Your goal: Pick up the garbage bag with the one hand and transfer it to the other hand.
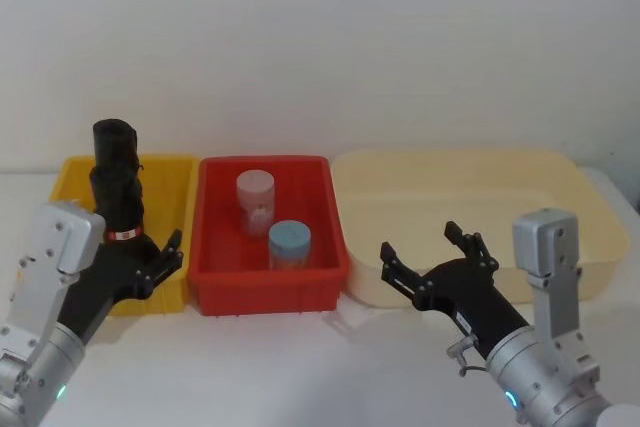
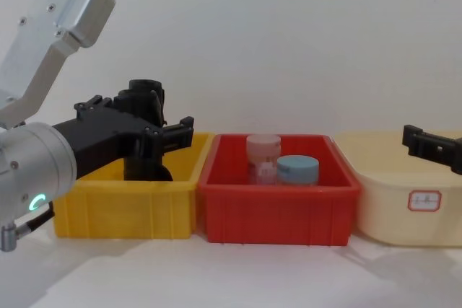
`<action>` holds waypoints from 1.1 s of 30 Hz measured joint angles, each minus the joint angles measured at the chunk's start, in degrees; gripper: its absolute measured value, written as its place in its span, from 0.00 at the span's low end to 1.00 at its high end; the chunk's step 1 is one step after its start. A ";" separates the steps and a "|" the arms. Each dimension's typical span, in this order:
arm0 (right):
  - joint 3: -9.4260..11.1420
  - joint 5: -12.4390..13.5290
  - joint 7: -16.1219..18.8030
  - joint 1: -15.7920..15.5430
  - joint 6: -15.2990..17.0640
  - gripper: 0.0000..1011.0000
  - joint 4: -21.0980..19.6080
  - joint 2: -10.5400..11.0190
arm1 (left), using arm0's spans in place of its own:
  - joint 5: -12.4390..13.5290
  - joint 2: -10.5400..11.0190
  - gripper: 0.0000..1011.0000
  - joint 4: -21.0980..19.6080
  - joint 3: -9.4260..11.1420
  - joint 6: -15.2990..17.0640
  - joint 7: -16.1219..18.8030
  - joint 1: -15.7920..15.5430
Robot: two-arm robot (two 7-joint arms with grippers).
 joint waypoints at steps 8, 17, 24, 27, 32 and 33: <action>0.00 0.00 0.00 0.00 0.00 0.99 0.00 0.00 | 0.00 0.00 0.99 0.00 0.00 0.00 0.00 0.00; 0.00 0.00 0.00 0.00 0.00 0.99 0.00 0.00 | 0.00 0.00 0.99 0.00 0.00 0.00 0.00 0.00; 0.00 0.00 0.00 0.00 0.00 0.99 0.00 0.00 | 0.00 0.00 0.99 0.00 0.00 0.00 0.00 0.00; 0.00 0.00 0.00 0.00 0.00 0.99 0.00 0.00 | 0.00 0.00 0.99 0.00 0.00 0.00 0.00 0.00; 0.00 0.00 0.00 0.00 0.00 0.99 0.00 0.00 | 0.00 0.00 0.99 0.00 0.00 0.00 0.00 0.00; 0.00 0.00 0.00 0.00 0.00 0.99 0.00 0.00 | 0.00 0.00 0.99 0.00 0.00 0.00 0.00 0.00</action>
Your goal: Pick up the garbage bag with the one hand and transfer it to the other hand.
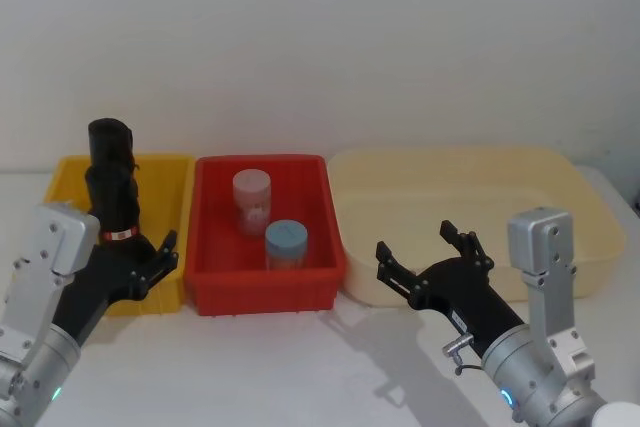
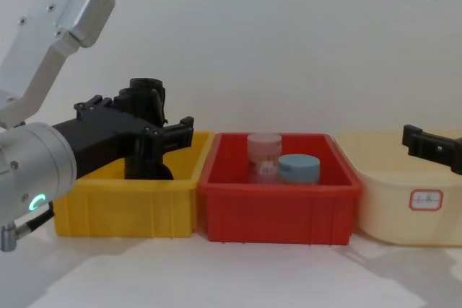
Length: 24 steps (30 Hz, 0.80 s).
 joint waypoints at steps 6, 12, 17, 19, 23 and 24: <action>0.00 0.00 0.00 0.00 0.00 0.99 0.00 0.00 | 0.06 0.00 0.99 -0.13 -0.05 0.09 0.02 0.11; 0.00 0.00 0.00 0.00 0.00 0.99 0.00 0.00 | 0.28 0.31 0.99 -1.22 -0.43 0.54 0.38 1.15; 0.00 0.00 0.00 0.00 0.00 0.99 0.00 0.00 | 0.28 0.63 0.99 -2.66 -1.15 0.59 0.95 2.89; 0.00 0.00 0.00 0.00 0.00 0.99 0.00 0.00 | 0.23 0.74 0.99 -3.24 -1.56 0.52 1.20 3.65; 0.00 0.00 0.00 0.00 0.00 0.99 0.00 0.00 | 0.00 0.83 0.99 -3.95 -2.21 0.08 1.56 4.78; 0.00 0.00 0.00 0.00 0.00 0.99 0.00 0.00 | -0.10 0.83 0.99 -4.09 -2.40 -0.08 1.64 5.07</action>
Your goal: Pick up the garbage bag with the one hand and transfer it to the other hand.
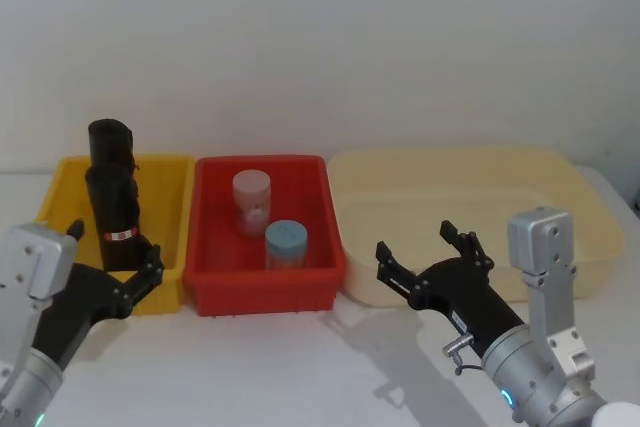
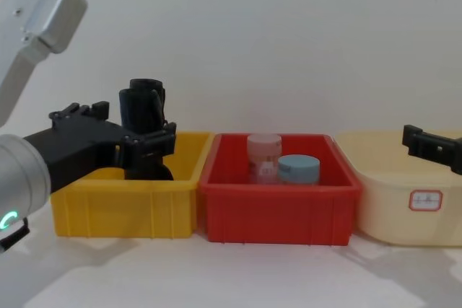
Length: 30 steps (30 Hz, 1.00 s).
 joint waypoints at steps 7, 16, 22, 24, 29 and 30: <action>0.00 0.00 0.00 0.00 0.00 0.99 0.00 0.00 | -1.01 -0.16 0.99 -0.34 -1.50 -1.23 0.28 1.37; 0.00 0.00 0.00 0.00 0.00 0.99 0.00 0.00 | -3.06 -1.13 0.99 1.42 -3.34 -3.00 -0.24 1.63; 0.00 0.00 0.00 0.00 0.00 0.99 0.00 0.00 | -4.82 -2.16 0.99 4.19 -4.37 -4.07 -1.65 0.46; 0.00 0.00 0.00 0.00 0.00 0.99 0.00 0.00 | -5.21 -2.38 0.99 4.82 -4.53 -4.31 -2.05 0.13; 0.00 0.00 0.00 0.00 0.00 0.99 0.00 0.00 | -6.31 -3.25 0.99 7.37 -4.92 -4.91 -3.55 -1.40; 0.00 0.00 0.00 0.00 0.00 0.99 0.00 0.00 | -6.39 -3.35 0.99 7.72 -4.95 -4.95 -3.68 -1.62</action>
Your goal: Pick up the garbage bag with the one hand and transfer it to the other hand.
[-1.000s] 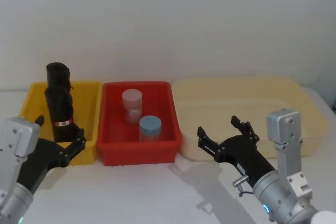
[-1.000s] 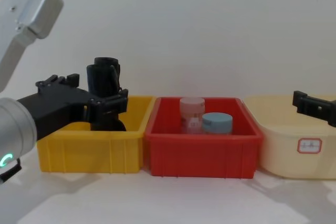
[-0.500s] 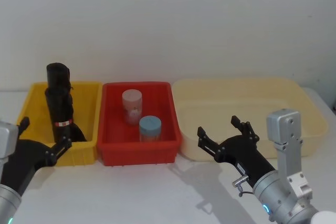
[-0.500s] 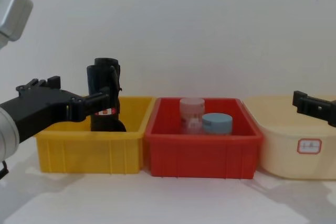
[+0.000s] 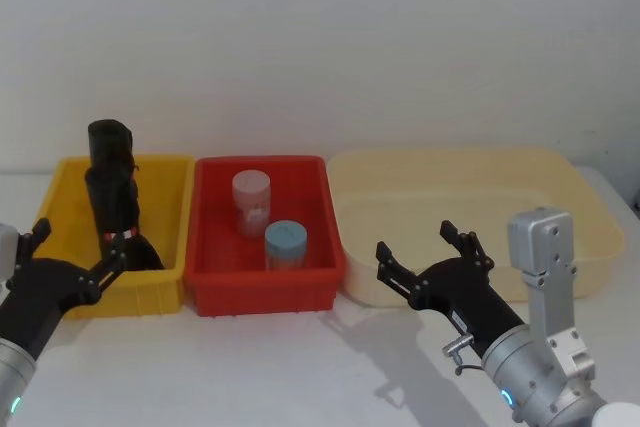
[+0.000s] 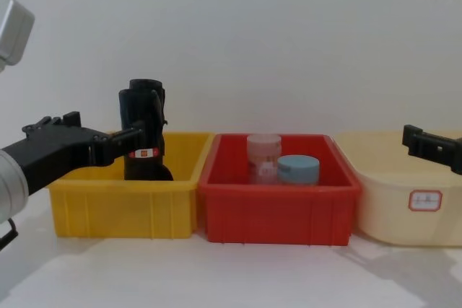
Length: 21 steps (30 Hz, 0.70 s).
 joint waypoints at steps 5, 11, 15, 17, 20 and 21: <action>0.00 0.00 0.00 0.00 0.00 0.99 0.00 0.00 | -0.77 -0.84 0.99 2.58 -0.12 -0.37 -1.54 -1.84; 0.00 0.00 0.00 0.00 0.00 0.99 0.00 0.00 | -1.32 -1.74 0.99 5.41 -0.23 -0.74 -3.03 -4.05; 0.00 0.00 0.00 0.00 0.00 0.99 0.00 0.00 | -1.63 -2.37 0.99 7.28 -0.32 -1.06 -3.96 -5.55; 0.00 0.00 0.00 0.00 0.00 0.99 0.00 0.00 | -1.75 -2.65 0.99 7.96 -0.37 -1.21 -4.32 -6.21; 0.00 0.00 0.00 0.00 0.00 0.99 0.00 0.00 | -2.05 -3.23 0.99 9.97 -0.54 -1.63 -5.18 -7.65; 0.00 0.00 0.00 0.00 0.00 0.99 0.00 0.00 | -2.10 -3.30 0.99 10.20 -0.56 -1.69 -5.33 -7.83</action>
